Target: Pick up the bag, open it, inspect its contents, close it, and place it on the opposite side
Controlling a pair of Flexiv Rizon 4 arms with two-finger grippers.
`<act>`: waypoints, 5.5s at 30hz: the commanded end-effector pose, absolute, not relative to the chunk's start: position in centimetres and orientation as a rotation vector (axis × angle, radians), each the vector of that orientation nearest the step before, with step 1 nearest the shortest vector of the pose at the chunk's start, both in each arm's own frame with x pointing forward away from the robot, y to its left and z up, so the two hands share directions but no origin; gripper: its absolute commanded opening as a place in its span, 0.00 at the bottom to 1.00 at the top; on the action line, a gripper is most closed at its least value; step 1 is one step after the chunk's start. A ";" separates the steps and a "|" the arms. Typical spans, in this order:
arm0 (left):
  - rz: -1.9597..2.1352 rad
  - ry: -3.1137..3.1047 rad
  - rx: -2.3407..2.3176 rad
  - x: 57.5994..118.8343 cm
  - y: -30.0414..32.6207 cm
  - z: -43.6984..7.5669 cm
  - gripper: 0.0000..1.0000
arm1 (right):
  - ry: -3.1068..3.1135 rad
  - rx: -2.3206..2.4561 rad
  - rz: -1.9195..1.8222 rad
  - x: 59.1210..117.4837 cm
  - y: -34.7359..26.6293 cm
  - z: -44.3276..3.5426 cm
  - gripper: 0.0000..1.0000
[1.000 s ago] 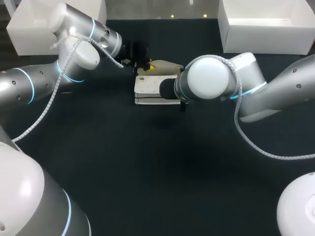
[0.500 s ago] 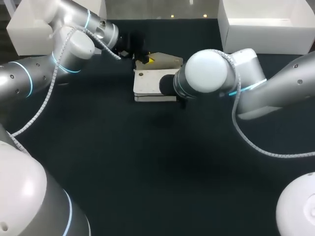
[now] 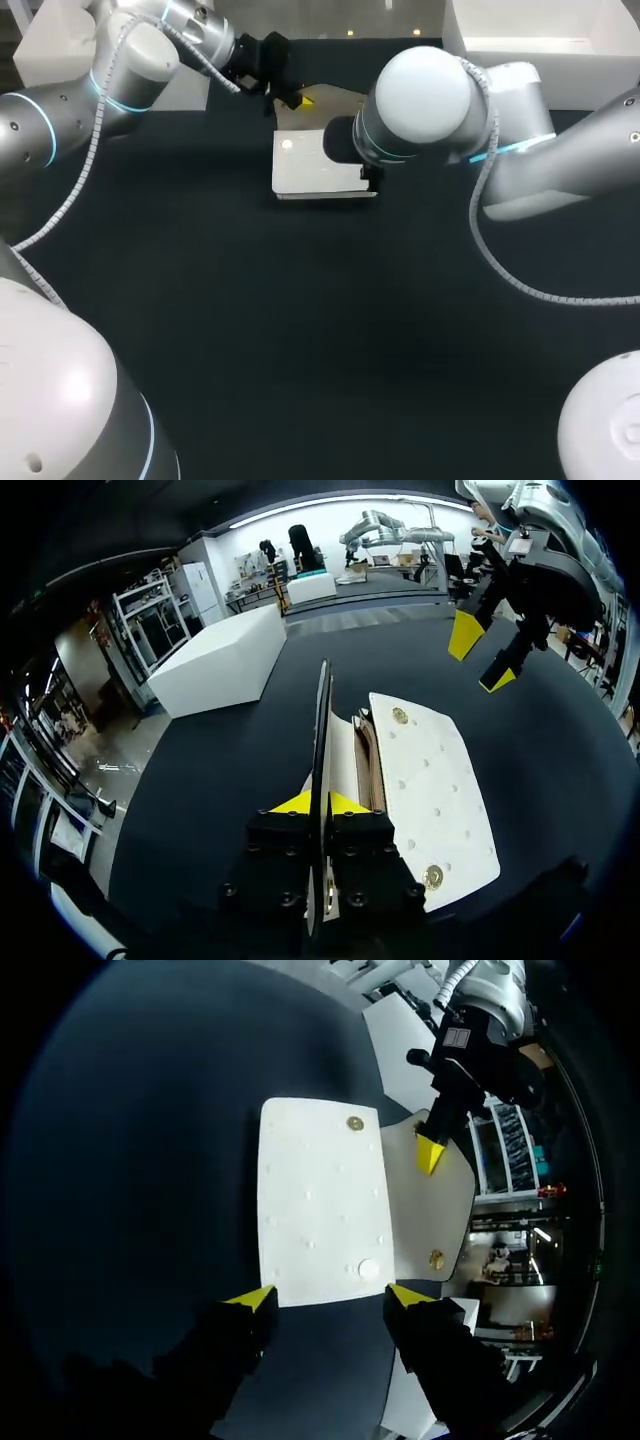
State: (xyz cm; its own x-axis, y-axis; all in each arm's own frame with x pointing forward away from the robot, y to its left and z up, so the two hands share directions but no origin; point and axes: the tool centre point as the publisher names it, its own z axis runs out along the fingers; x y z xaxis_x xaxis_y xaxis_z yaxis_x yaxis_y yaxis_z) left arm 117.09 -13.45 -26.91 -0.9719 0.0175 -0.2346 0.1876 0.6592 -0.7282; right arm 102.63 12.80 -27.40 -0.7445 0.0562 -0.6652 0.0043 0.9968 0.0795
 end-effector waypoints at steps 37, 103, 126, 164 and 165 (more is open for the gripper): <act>-1.215 2.759 0.152 115.3 -13.1 -23.5 0.00 | 2.411 0.000 0.097 109.1 14.8 -24.0 0.00; -1.320 2.719 0.083 113.1 -13.2 -20.7 0.00 | 2.504 -0.032 0.159 111.0 15.9 -28.8 0.00; -1.453 2.752 0.066 113.7 -13.0 -20.7 0.00 | 2.598 0.005 0.115 110.2 15.0 -31.5 0.00; -1.478 2.805 0.203 113.9 -13.6 -21.7 0.00 | 2.652 -0.016 0.144 111.1 15.2 -33.2 1.00; -1.477 2.805 0.204 113.9 -13.6 -21.7 0.00 | 2.652 -0.016 0.145 111.2 15.2 -33.2 1.00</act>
